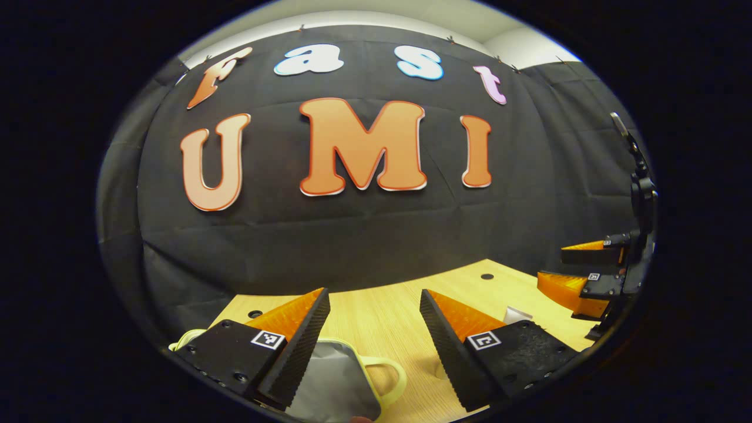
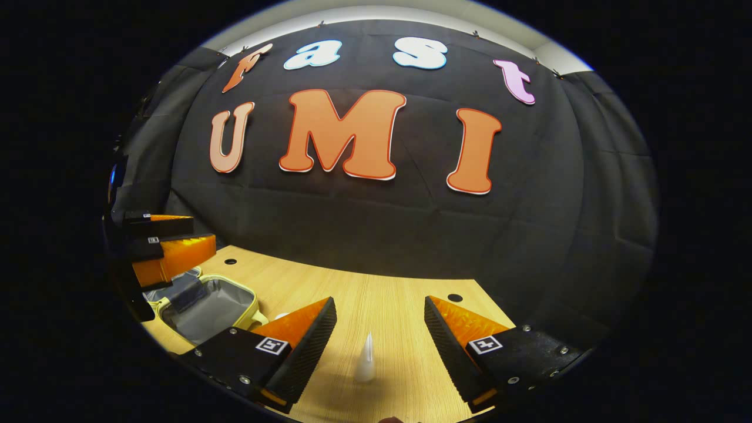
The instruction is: First open the suitcase, pack the skin care products into it, and then close the suitcase.
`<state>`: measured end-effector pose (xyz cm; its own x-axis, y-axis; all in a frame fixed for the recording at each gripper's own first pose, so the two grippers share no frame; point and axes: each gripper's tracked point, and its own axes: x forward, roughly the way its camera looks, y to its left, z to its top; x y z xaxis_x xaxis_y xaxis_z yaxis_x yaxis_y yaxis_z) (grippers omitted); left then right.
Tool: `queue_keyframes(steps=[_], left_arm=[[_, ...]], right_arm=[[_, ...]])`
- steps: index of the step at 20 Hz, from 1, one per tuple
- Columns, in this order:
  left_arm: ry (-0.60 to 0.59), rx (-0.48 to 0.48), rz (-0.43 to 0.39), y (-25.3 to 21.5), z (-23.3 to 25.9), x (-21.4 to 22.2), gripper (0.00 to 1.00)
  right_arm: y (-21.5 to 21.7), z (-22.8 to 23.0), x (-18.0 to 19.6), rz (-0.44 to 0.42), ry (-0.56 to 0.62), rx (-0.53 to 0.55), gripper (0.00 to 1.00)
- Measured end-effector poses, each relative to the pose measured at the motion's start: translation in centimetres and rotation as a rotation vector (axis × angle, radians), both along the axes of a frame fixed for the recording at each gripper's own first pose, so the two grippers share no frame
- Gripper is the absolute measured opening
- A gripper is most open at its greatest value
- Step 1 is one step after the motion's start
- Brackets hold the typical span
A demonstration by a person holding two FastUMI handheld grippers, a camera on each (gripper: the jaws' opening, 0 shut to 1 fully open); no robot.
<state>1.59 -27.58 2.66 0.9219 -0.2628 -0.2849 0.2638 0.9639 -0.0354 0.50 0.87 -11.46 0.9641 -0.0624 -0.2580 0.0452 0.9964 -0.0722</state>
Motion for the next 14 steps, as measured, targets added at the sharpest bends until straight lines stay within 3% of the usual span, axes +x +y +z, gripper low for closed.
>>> queue_keyframes(steps=[14], left_arm=[[0.163,0.065,-0.186,-8.3,-11.3,-2.8,0.98]], right_arm=[[-0.5,-7.2,-0.1,0.031,0.114,-0.007,0.96]])
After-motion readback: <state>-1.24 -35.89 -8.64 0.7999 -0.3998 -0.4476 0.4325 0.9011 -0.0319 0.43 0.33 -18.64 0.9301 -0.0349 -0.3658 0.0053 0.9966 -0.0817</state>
